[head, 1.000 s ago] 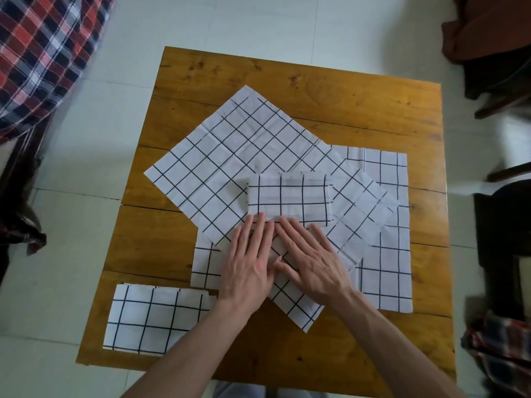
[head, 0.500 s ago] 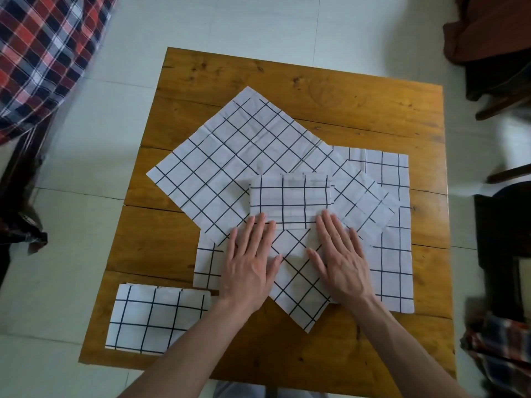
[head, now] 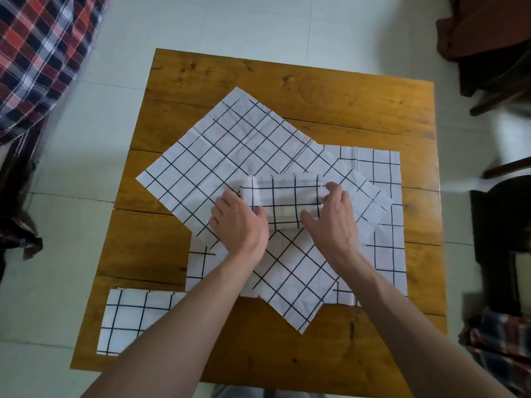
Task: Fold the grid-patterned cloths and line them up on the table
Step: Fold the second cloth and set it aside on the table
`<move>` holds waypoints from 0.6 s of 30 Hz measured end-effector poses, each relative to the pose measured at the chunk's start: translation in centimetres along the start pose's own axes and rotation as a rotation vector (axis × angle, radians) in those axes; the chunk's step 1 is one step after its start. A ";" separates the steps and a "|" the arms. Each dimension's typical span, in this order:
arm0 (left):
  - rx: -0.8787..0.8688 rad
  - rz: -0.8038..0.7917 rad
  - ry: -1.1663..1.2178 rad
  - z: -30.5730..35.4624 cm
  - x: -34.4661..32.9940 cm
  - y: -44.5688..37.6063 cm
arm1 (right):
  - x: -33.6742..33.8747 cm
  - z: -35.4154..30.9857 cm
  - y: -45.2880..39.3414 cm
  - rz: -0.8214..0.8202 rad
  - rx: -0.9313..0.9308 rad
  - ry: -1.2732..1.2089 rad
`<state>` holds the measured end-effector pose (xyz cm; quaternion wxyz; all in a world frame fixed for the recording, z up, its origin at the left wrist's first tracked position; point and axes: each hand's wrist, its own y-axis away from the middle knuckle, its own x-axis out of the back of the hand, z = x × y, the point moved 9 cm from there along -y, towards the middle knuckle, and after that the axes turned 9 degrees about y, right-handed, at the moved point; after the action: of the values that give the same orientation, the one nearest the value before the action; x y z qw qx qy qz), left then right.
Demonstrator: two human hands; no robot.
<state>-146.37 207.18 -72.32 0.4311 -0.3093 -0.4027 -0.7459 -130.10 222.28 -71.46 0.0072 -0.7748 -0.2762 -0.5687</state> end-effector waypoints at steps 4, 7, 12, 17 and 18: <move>0.088 -0.055 0.017 0.4 -0.7 -0.6 | -0.6 0.4 -0.7 -0.125 -0.188 0.016; 0.147 -0.089 0.097 0.4 -1.3 -0.8 | -1.1 0.7 -1.0 -0.179 -0.268 -0.046; 0.030 -0.069 0.157 2.0 -1.5 -1.7 | -0.5 0.5 -2.5 -0.174 -0.245 -0.114; -0.027 -0.024 0.252 3.2 -0.4 -2.1 | -0.1 0.6 -4.1 -0.181 -0.225 -0.087; -0.040 -0.021 0.285 3.3 -0.1 -1.9 | 0.1 0.7 -4.1 -0.171 -0.230 -0.104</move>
<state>-147.64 210.65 -71.47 0.4697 -0.2046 -0.3257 -0.7947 -131.29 226.04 -72.87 -0.1440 -0.7726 -0.2742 -0.5543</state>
